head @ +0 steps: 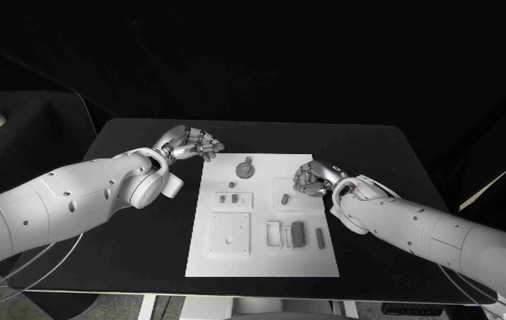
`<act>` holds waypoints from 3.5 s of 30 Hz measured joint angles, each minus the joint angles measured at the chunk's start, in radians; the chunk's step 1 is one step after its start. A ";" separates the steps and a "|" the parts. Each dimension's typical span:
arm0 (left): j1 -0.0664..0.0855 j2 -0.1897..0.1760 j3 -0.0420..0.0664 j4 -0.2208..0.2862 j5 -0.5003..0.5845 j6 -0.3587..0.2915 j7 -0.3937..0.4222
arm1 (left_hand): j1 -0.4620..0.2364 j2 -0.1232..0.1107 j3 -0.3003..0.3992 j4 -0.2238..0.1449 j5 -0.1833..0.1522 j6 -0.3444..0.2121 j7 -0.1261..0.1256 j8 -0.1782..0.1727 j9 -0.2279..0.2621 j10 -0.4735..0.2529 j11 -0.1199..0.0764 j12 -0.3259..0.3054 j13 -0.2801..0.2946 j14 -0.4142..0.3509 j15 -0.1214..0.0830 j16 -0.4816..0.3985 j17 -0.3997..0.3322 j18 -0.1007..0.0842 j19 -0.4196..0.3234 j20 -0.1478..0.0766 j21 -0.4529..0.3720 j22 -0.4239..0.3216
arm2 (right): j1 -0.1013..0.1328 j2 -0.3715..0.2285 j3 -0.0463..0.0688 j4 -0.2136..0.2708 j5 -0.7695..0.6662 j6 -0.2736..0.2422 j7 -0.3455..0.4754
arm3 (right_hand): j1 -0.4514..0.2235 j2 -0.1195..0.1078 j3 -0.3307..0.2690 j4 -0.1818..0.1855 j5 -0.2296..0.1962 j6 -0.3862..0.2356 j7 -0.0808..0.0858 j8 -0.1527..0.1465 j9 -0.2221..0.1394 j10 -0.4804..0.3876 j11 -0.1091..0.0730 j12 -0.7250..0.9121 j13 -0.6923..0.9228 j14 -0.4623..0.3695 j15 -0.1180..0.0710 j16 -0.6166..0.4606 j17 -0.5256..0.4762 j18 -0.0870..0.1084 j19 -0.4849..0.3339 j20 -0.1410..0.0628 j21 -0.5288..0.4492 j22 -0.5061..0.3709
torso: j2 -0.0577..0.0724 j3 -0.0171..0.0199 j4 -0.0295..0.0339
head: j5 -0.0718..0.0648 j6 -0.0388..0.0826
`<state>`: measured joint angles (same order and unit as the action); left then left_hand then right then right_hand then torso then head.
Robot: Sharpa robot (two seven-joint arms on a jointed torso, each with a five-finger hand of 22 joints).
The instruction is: Assemble the parts on the task board
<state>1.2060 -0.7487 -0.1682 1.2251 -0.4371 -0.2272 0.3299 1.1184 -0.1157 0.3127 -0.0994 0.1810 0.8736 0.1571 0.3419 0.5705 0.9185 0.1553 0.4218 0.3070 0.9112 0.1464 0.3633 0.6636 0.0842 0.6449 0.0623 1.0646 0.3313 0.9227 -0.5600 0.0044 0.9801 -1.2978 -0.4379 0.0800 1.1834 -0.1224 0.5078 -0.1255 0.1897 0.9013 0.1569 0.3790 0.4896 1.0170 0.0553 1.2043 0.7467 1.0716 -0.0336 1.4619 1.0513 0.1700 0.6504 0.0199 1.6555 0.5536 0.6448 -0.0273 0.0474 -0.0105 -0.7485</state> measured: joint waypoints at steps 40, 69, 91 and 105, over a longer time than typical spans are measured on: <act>0.000 0.000 0.000 -0.001 0.000 0.002 -0.001 | -0.004 0.004 0.000 0.000 0.000 0.000 0.000 0.000 0.000 0.000 0.000 0.000 0.001 0.000 0.000 -0.004 -0.001 -0.007 -0.002 -0.002 0.000 0.000 | 0.000 -0.003 0.000 0.004 -0.021 -0.006 -0.003 | 0.074 0.045 0.058 -0.007 0.000 0.035 -0.027 0.019 0.015 0.004 -0.004 0.000 -0.008 0.004 -0.004 0.000 -0.005 0.000 0.000 0.000 0.000 -0.008 | 0.001 -0.0004 0.0000 | -0.008 -0.002; 0.000 0.000 0.000 -0.005 0.000 0.002 -0.001 | -0.004 0.004 0.000 0.000 0.000 0.000 0.000 0.000 0.000 0.000 0.000 0.000 0.001 0.000 0.000 -0.004 -0.001 -0.007 -0.002 -0.002 0.000 0.000 | 0.003 -0.025 -0.004 0.031 -0.032 -0.017 -0.002 | 0.081 0.043 0.075 0.003 -0.001 0.044 -0.035 0.019 0.019 0.022 -0.007 0.000 -0.011 0.013 -0.009 0.004 -0.005 0.000 0.009 -0.002 0.000 -0.008 | 0.001 -0.0011 -0.0003 | -0.010 -0.003; 0.000 0.000 0.000 -0.010 0.000 0.003 -0.001 | -0.004 0.004 0.000 0.000 0.000 0.000 0.000 0.000 0.000 0.000 0.000 -0.004 0.002 0.000 0.000 -0.004 -0.001 -0.007 -0.002 -0.002 0.000 0.000 | 0.058 -0.084 -0.002 0.128 -0.037 -0.010 -0.006 | 0.082 0.042 0.078 0.006 -0.004 0.049 -0.036 0.019 0.019 0.025 -0.004 0.000 -0.012 0.019 -0.009 0.004 -0.005 0.000 0.009 -0.002 0.000 -0.008 | 0.002 -0.0011 -0.0003 | -0.013 0.000; 0.001 0.003 0.000 -0.027 0.001 0.002 -0.004 | -0.004 0.004 0.000 0.000 0.000 0.000 0.000 0.000 0.000 0.000 0.000 -0.004 0.002 0.000 0.000 -0.008 -0.001 -0.007 -0.002 -0.002 0.000 0.000 | 0.090 -0.088 0.000 0.328 -0.022 0.025 -0.023 | 0.082 0.042 0.078 0.005 -0.004 0.050 -0.035 0.019 0.019 0.025 -0.004 0.000 -0.012 0.020 -0.008 0.004 -0.005 0.000 0.009 -0.002 0.000 -0.008 | 0.001 -0.0020 -0.0011 | 0.001 0.001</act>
<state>1.2073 -0.7457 -0.1682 1.1984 -0.4362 -0.2248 0.3262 1.1145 -0.1118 0.3127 -0.0995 0.1810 0.8736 0.1571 0.3419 0.5705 0.9185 0.1551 0.4181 0.3087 0.9112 0.1464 0.3555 0.6623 0.0769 0.6433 0.0607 1.0646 0.3314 1.0128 -0.6475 0.0041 1.3079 -1.3194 -0.4131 0.0569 1.2650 -0.0806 0.5854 -0.1200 0.1856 0.9513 0.1218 0.3984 0.5089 1.0420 0.0518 1.2043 0.7352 1.0917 -0.0415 1.4658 1.0464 0.1700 0.6594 0.0179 1.6555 0.5459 0.6456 -0.0293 0.0463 -0.0100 -0.7477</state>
